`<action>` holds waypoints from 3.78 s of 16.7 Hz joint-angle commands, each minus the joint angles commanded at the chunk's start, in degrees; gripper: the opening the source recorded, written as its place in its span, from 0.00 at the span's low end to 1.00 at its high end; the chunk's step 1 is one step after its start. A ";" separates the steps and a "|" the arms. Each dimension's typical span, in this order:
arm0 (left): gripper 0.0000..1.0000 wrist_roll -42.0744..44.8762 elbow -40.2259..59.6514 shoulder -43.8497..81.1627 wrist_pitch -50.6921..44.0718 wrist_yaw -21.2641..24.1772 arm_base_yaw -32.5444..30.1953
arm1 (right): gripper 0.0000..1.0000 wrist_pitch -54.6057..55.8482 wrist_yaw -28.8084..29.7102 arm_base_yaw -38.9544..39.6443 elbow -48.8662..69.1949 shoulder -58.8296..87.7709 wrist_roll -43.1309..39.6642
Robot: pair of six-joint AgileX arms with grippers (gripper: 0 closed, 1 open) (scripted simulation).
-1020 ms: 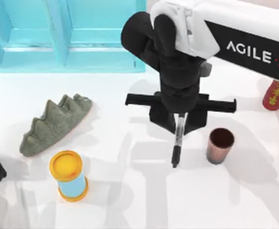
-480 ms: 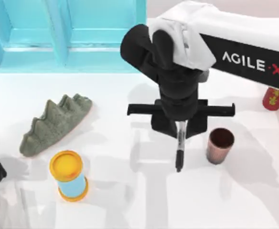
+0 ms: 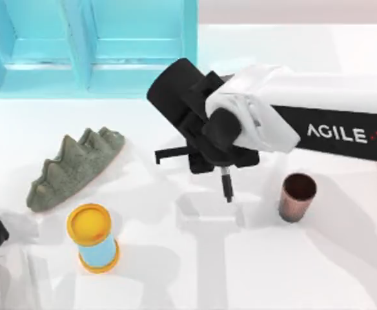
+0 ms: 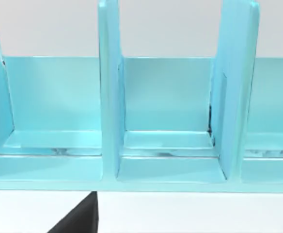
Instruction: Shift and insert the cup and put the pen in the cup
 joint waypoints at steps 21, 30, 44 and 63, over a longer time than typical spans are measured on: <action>1.00 0.00 0.00 0.00 0.00 0.00 0.00 | 0.00 112.11 54.62 18.63 -52.00 -24.92 -52.16; 1.00 0.00 0.00 0.00 0.00 0.00 0.00 | 0.00 117.60 57.46 19.42 -54.59 -25.96 -54.79; 1.00 0.00 0.00 0.00 0.00 0.00 0.00 | 0.00 110.79 50.76 12.58 -54.37 -24.31 -46.20; 1.00 0.00 0.00 0.00 0.00 0.00 0.00 | 0.90 109.31 49.25 11.16 -54.27 -23.76 -44.20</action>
